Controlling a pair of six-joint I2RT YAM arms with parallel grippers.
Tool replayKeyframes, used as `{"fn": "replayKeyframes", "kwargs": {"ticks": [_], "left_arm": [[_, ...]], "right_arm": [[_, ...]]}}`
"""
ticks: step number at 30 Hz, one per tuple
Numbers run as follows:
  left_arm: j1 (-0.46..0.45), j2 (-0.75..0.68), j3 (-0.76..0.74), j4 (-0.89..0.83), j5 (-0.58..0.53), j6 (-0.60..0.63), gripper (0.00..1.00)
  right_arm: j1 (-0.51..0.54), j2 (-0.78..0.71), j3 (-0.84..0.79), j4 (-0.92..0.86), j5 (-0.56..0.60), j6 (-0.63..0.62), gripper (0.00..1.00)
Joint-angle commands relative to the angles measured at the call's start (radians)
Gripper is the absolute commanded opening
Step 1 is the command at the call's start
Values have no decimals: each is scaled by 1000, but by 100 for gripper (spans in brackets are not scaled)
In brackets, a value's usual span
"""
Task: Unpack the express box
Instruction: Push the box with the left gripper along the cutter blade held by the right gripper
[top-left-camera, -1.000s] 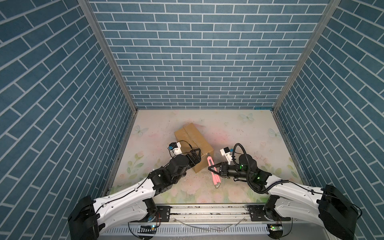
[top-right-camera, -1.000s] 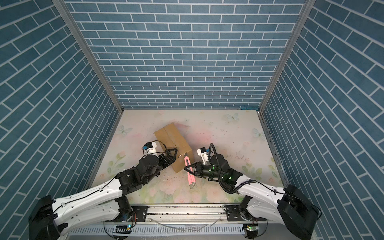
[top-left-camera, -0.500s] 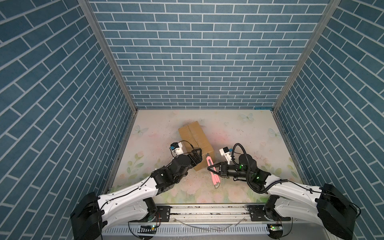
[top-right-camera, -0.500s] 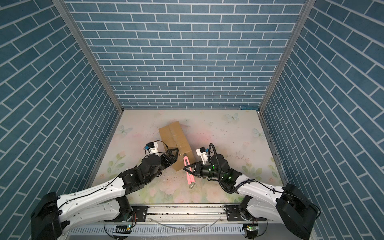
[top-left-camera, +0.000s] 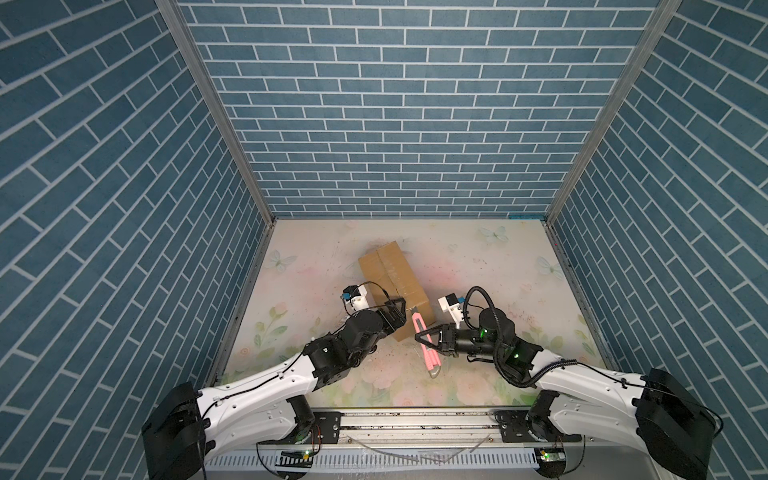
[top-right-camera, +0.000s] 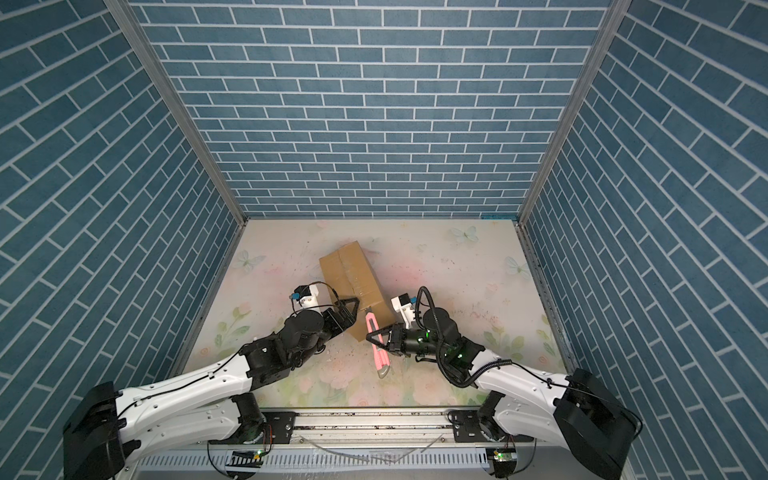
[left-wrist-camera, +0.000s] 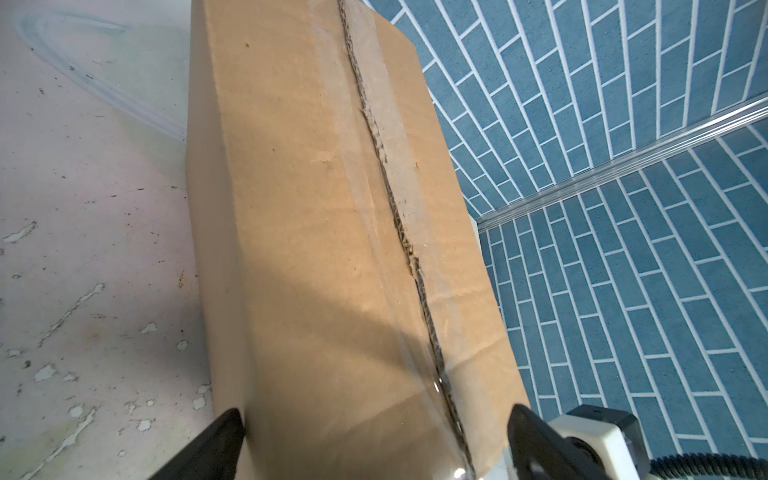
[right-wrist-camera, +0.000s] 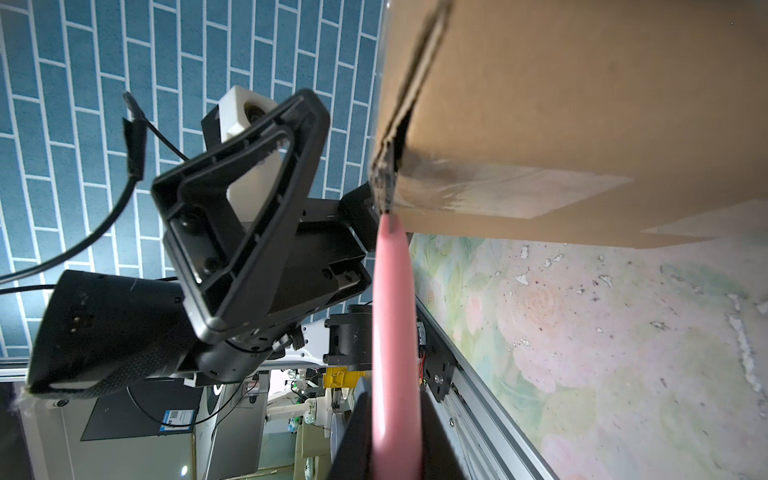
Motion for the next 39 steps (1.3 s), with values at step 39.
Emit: {"fn": "replayKeyframes", "kwargs": {"ticks": [39], "left_arm": [[-18,83,63,95,23,29,100]], "right_arm": [[6,34,54,2,-63,-13,0]]}}
